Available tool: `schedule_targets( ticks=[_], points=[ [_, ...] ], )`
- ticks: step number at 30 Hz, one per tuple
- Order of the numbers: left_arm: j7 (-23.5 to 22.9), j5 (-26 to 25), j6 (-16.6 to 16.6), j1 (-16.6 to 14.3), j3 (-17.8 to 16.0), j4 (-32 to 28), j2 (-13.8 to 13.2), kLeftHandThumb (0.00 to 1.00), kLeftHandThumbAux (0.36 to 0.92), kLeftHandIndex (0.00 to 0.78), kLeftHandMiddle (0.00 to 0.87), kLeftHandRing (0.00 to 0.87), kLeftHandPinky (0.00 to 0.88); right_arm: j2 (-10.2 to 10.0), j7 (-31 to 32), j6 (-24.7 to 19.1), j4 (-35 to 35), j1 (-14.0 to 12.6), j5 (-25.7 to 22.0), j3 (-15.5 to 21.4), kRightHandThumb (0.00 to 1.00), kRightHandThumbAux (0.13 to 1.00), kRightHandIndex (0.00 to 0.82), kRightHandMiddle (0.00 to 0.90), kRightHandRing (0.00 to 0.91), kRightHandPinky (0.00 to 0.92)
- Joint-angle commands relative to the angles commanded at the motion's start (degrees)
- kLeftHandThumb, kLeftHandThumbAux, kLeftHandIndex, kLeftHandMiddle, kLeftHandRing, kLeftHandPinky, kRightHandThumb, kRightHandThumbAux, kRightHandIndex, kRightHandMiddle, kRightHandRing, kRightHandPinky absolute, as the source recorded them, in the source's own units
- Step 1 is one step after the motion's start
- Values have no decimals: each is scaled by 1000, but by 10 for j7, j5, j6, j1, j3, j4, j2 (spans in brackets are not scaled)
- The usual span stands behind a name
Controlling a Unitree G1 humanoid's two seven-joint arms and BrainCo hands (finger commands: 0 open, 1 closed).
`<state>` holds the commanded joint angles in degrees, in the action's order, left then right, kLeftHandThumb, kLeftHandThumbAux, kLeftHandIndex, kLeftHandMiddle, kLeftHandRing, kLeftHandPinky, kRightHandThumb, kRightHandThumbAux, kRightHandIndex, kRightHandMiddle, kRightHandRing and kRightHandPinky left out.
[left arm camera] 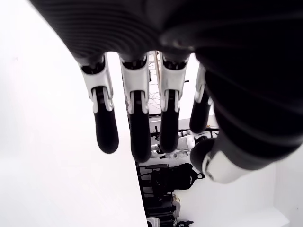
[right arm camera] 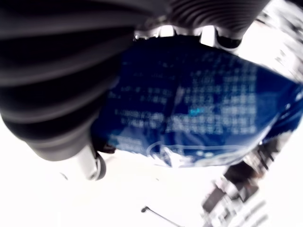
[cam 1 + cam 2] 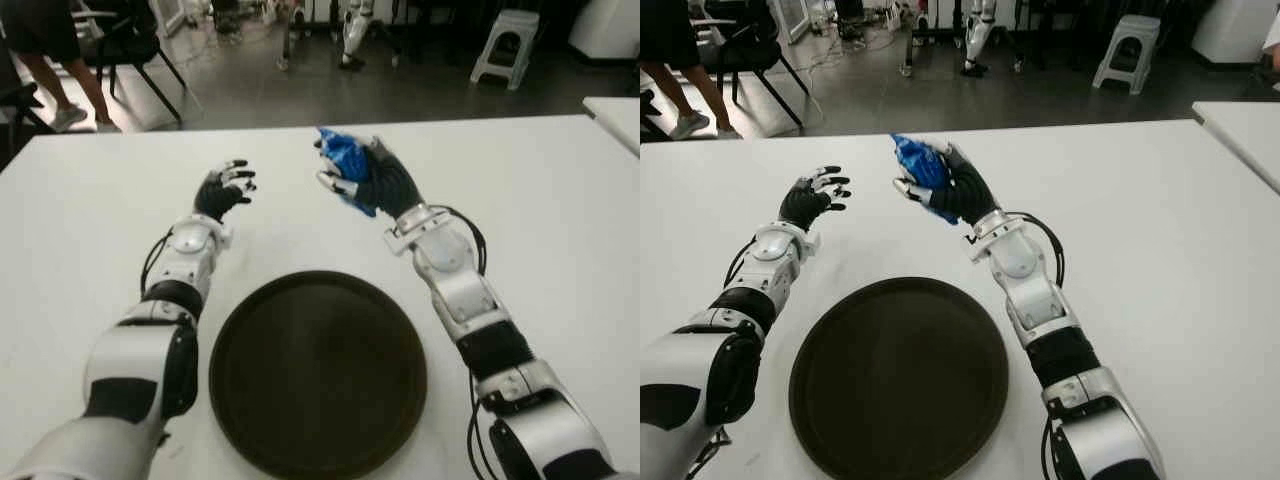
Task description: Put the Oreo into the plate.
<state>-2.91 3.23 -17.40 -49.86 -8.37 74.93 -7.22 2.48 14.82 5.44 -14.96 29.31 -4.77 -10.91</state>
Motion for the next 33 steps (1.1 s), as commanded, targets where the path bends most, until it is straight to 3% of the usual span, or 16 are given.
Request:
schedule_targets(
  ticks=[9,19,24,33],
  points=[
    [-1,3,-2,1,5,0,-3,84,719,183,314,337,360,6,58,-144,92,-46,-58,7,689,729,435,765,770,778],
    [0,5,0,1,8,1,-5,112,721,174,313,345,380,-2,83,-310,151,-99,-129,16,694,727,433,758,767,793],
    [1,7,6,0,10,3,-5,116,724,176,313,343,381,-8,76,-400,174,-102,-168,29,696,726,433,761,769,794],
    [-1,2,10,-1,6,3,-4,117,724,182,319,349,391,-9,75,-477,196,-95,-198,41,697,725,433,763,768,792]
  ],
)
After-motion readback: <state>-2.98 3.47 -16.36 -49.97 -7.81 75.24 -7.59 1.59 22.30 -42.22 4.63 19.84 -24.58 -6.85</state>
